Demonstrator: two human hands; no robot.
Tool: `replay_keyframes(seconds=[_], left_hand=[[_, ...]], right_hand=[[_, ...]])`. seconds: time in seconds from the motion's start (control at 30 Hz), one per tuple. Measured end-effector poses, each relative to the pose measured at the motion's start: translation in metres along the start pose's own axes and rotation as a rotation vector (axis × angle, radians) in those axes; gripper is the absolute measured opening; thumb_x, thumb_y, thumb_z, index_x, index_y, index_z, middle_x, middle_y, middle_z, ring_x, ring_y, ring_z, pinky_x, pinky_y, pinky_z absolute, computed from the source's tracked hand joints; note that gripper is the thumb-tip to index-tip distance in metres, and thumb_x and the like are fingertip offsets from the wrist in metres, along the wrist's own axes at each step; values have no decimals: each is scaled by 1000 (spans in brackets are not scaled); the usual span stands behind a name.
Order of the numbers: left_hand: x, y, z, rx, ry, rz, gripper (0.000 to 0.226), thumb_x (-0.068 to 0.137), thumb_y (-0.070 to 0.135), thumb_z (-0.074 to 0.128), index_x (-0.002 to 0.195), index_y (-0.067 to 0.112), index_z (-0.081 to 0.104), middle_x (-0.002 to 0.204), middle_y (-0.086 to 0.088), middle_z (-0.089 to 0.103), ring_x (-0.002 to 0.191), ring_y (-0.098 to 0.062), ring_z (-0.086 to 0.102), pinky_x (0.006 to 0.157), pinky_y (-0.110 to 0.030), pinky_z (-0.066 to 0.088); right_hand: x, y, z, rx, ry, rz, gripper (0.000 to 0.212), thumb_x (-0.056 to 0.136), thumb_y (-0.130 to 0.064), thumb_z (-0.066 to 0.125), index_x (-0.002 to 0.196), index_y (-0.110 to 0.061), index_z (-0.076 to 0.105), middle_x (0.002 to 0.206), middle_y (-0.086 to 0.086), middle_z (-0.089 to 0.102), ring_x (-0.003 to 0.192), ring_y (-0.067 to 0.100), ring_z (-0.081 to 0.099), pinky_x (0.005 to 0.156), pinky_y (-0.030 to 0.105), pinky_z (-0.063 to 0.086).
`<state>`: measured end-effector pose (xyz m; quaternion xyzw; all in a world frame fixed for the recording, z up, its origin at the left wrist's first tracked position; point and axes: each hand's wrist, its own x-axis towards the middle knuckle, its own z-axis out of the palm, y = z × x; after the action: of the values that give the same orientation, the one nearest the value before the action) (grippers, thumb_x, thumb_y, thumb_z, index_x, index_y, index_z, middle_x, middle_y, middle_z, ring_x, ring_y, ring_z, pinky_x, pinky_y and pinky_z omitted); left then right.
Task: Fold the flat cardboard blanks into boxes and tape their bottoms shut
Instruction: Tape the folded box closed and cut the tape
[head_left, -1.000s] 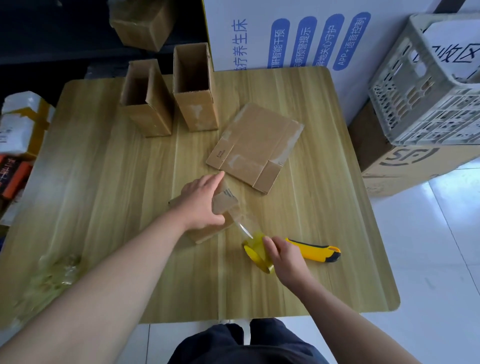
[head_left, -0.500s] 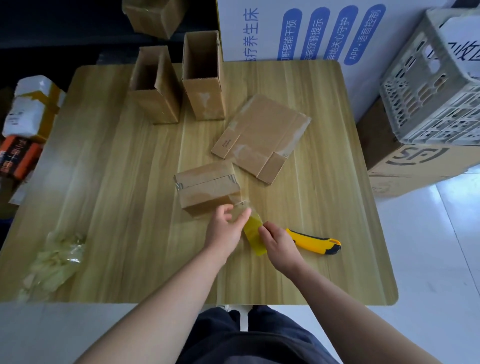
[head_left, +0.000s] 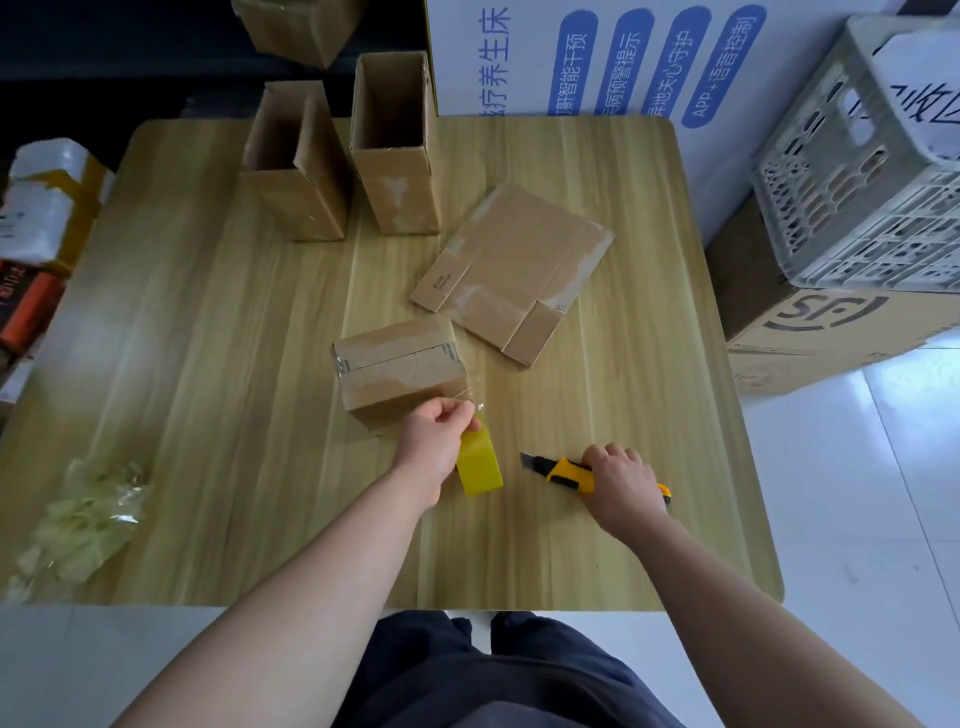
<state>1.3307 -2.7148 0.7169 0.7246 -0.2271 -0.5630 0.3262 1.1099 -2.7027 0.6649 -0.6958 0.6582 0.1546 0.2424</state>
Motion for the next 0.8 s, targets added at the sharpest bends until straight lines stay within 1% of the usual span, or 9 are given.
replay_keyframes(seconds=[0.1, 0.2, 0.27, 0.33, 0.4, 0.53, 0.63, 0.73, 0.8], left_hand=[[-3, -1, -1, 38, 15, 28, 14, 94, 29, 60, 84, 22, 66, 78, 4, 70, 83, -17, 59, 90, -44, 50], [-5, -2, 0, 57, 39, 66, 17, 94, 30, 60, 84, 18, 67, 75, 3, 70, 76, -14, 59, 83, -35, 49], [-5, 0, 2, 86, 63, 100, 16, 94, 28, 61, 84, 16, 66, 75, 3, 67, 74, -13, 58, 72, -28, 47], [-5, 4, 4, 86, 72, 119, 11, 93, 23, 62, 88, 14, 65, 75, 4, 65, 71, -11, 58, 61, -21, 43], [-7, 9, 4, 101, 59, 108, 11, 94, 21, 61, 88, 12, 64, 74, 4, 64, 66, -8, 56, 56, -20, 39], [-5, 10, 2, 141, 44, 89, 26, 94, 24, 60, 71, 13, 64, 72, 1, 66, 71, -18, 54, 61, -28, 40], [-6, 10, 3, 104, 38, 57, 22, 93, 24, 61, 73, 15, 64, 73, 1, 68, 68, -15, 56, 67, -30, 44], [-5, 13, 2, 91, 34, 64, 20, 93, 25, 62, 77, 15, 66, 72, 2, 68, 65, -13, 56, 62, -27, 44], [-4, 17, -1, 78, 17, 70, 17, 93, 24, 63, 78, 15, 65, 74, 1, 68, 69, -15, 59, 68, -29, 47]], right_hand=[[0, -1, -13, 191, -22, -78, 32, 92, -21, 53, 124, -18, 48, 109, 4, 50, 91, 27, 55, 78, 36, 48], [-7, -10, -49, 281, 52, -219, 26, 95, -22, 46, 119, -14, 50, 100, 2, 48, 77, 26, 55, 67, 34, 45], [-11, -20, -77, 197, 126, -326, 22, 98, -31, 40, 109, -16, 52, 92, 1, 53, 73, 27, 56, 61, 34, 45], [-12, -32, -99, 41, 203, -402, 31, 100, -44, 33, 106, -20, 52, 86, -2, 57, 68, 25, 57, 57, 35, 47], [-12, -44, -114, -110, 236, -434, 39, 100, -50, 27, 108, -22, 53, 85, -3, 57, 67, 24, 59, 58, 34, 47], [-9, -61, -131, -247, 247, -455, 44, 101, -52, 25, 109, -22, 56, 81, -5, 51, 66, 23, 54, 59, 32, 42], [-8, -69, -134, -289, 242, -451, 46, 101, -50, 25, 106, -20, 60, 78, -5, 48, 64, 23, 51, 58, 31, 42], [-3, -76, -130, -307, 251, -460, 47, 102, -50, 25, 103, -19, 60, 79, -4, 50, 64, 22, 54, 57, 31, 41], [4, -75, -128, -353, 242, -439, 43, 102, -47, 28, 99, -19, 61, 78, -4, 53, 63, 21, 54, 56, 31, 40]])
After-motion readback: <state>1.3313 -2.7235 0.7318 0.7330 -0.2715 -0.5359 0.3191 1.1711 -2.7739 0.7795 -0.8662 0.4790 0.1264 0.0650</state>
